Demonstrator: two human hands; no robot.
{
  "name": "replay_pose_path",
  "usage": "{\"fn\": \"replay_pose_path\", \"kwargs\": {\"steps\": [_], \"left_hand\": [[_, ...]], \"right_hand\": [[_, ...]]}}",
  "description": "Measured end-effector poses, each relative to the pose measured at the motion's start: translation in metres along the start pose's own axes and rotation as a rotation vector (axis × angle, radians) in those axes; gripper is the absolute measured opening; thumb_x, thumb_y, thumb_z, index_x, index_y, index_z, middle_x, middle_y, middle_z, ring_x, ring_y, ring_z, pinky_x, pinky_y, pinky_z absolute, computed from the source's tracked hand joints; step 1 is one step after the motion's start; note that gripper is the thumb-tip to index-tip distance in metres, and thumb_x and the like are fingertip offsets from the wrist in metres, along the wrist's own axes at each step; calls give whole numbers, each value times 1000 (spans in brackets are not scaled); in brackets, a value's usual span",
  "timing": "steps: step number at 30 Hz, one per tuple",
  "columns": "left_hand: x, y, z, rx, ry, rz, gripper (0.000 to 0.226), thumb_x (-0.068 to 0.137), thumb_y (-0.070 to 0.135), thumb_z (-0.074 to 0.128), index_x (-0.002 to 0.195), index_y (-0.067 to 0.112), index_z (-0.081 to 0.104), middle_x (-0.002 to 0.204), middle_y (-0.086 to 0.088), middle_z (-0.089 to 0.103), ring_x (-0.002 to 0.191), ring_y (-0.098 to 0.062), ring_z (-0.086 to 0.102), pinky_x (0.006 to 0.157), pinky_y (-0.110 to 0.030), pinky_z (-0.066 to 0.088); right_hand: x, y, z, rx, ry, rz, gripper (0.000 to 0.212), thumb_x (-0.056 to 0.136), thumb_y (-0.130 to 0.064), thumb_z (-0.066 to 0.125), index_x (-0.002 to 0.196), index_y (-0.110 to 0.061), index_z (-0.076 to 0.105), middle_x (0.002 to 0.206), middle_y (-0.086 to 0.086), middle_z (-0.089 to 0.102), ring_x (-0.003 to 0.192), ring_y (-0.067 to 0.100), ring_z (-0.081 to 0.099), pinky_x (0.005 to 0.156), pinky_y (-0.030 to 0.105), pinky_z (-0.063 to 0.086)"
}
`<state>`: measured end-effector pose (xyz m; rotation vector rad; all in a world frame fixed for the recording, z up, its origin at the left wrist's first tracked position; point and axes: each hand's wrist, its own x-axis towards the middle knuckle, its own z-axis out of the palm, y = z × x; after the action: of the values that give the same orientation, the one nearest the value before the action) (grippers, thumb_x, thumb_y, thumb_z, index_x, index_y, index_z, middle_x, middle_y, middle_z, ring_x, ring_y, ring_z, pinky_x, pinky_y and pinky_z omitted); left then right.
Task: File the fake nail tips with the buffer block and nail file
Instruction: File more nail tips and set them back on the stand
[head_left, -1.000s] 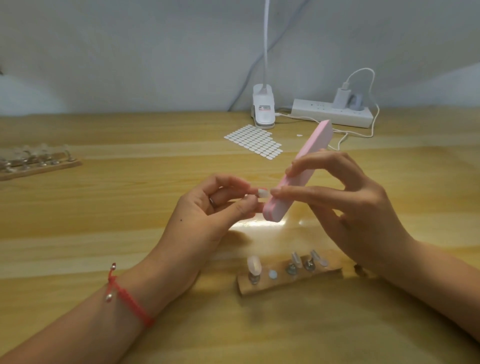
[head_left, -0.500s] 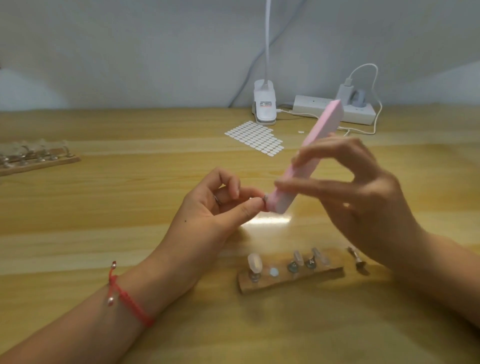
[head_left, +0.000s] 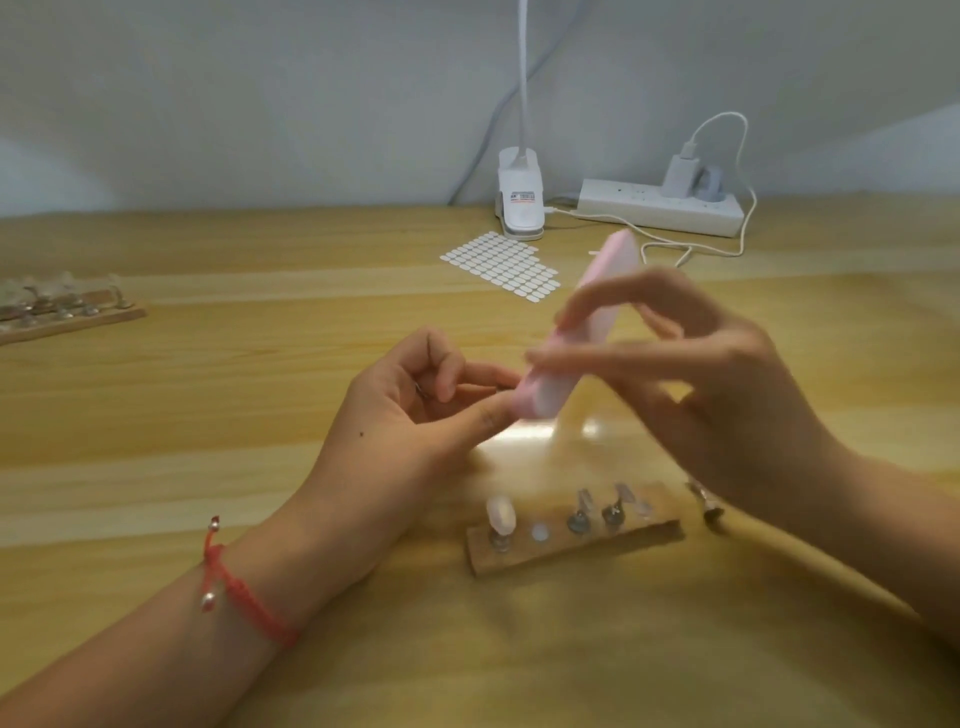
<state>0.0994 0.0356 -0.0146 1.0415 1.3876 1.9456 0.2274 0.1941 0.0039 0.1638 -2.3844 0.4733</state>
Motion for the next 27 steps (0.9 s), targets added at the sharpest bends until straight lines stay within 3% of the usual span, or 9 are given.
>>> {"fn": "replay_pose_path", "kwargs": {"steps": [2, 5, 7, 10, 15, 18, 19, 23, 27], "left_hand": [[-1, -2, 1, 107, 17, 57, 45, 67, 7, 77, 65, 14, 33, 80, -2, 75, 75, -9, 70, 68, -16, 51], [-2, -4, -3, 373, 89, 208, 49, 67, 2, 79, 63, 17, 33, 75, 10, 72, 73, -3, 66, 72, -16, 48], [-3, -4, -2, 477, 129, 285, 50, 67, 8, 82, 63, 15, 32, 75, 15, 72, 73, 3, 64, 73, -14, 45], [-4, -1, 1, 508, 155, 316, 48, 70, 21, 79, 66, 9, 34, 79, 15, 74, 78, 3, 67, 75, -16, 46], [-5, 1, 0, 549, 162, 322, 46, 68, 28, 78, 66, 11, 35, 77, 16, 72, 70, 4, 62, 69, -18, 43], [-5, 1, 2, 591, 171, 318, 47, 71, 24, 78, 68, 4, 36, 78, 17, 73, 70, 3, 62, 69, -17, 42], [-5, 0, 2, 585, 171, 316, 47, 70, 24, 78, 67, 5, 36, 77, 17, 73, 70, 3, 61, 68, -19, 42], [-5, -2, -1, 522, 167, 305, 47, 65, 25, 79, 66, 11, 34, 72, 8, 70, 69, 2, 62, 66, -28, 44], [-5, -3, 0, 584, 169, 300, 50, 68, 21, 82, 66, 4, 35, 74, 17, 72, 70, 6, 62, 66, -13, 40]], "right_hand": [[-1, 1, -4, 6, -6, 53, 42, 88, 18, 60, 119, -10, 65, 111, 13, 61, 108, 35, 59, 95, 52, 47], [-8, -21, 9, 12, -75, -126, 45, 86, 17, 55, 112, -15, 72, 110, 13, 60, 106, 33, 58, 98, 41, 45], [-3, -15, 5, -34, -55, -116, 45, 86, 18, 57, 113, -16, 71, 110, 14, 61, 105, 32, 58, 97, 35, 45], [0, -3, 0, -108, 12, -7, 50, 85, 19, 63, 116, -20, 65, 111, 14, 62, 107, 29, 56, 96, 37, 47], [-9, -19, 13, -148, -74, -178, 36, 93, 5, 55, 112, -19, 74, 110, 14, 63, 109, 31, 58, 110, 51, 37], [0, -5, 2, -172, 22, -31, 41, 89, 14, 60, 112, -17, 71, 110, 16, 63, 106, 30, 56, 104, 27, 39], [-2, -7, 3, -174, 27, -34, 40, 90, 13, 59, 111, -18, 72, 109, 16, 63, 106, 30, 56, 103, 27, 39], [-11, -24, 18, -166, -75, -217, 31, 96, -2, 57, 110, -22, 76, 110, 14, 64, 112, 28, 57, 111, 55, 35], [-4, -7, 6, -153, 29, -34, 36, 93, 9, 56, 112, -18, 71, 108, 16, 63, 104, 31, 56, 102, 37, 43]]}}
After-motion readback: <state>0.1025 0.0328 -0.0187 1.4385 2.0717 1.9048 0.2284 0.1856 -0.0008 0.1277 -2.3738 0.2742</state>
